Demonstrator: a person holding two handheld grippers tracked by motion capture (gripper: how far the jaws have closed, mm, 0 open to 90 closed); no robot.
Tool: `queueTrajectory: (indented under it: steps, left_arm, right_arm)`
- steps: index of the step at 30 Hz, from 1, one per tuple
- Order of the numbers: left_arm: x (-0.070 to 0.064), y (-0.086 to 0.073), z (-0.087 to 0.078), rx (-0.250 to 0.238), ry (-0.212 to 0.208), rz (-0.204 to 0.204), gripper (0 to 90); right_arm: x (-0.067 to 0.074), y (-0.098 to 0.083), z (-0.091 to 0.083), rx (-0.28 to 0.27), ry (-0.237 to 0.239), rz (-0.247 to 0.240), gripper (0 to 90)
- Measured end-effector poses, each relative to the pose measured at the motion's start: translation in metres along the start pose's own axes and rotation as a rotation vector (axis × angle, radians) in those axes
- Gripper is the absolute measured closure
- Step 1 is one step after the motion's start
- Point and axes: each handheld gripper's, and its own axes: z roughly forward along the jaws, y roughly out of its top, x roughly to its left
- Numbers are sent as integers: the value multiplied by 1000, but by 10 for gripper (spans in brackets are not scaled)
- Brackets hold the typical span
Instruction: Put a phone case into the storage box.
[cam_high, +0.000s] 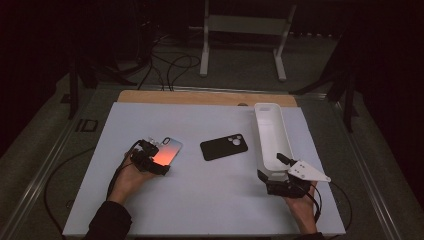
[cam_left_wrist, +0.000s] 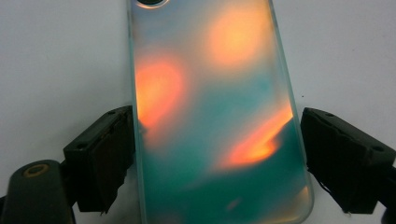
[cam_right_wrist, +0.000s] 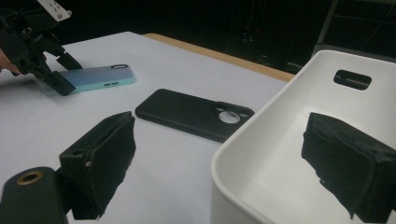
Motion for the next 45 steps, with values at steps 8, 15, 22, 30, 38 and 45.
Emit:
queueTrajectory:
  steps: [8, 15, 22, 30, 38, 45]
  left_arm:
    - [1, -1, -2, -12, -2, 4, 171]
    - [0, 0, -10, -68, -16, -8, 174]
    - [-3, -1, -23, -130, -2, 3, 173]
    - [-19, -8, -46, -249, 12, 54, 172]
    - [-34, -10, -67, -346, 9, 97, 172]
    - [-57, 2, -80, -400, 6, 177, 172]
  right_arm:
    - [-1, 0, 0, 1, -1, 1, 96]
    - [-2, 0, 0, 1, -4, 4, 96]
    - [-1, 1, 0, 4, -9, 18, 96]
    - [-1, 6, 0, 6, -6, 28, 95]
    - [-2, 20, 4, 24, 39, 42, 95]
    - [1, 33, 12, 38, 77, 40, 94]
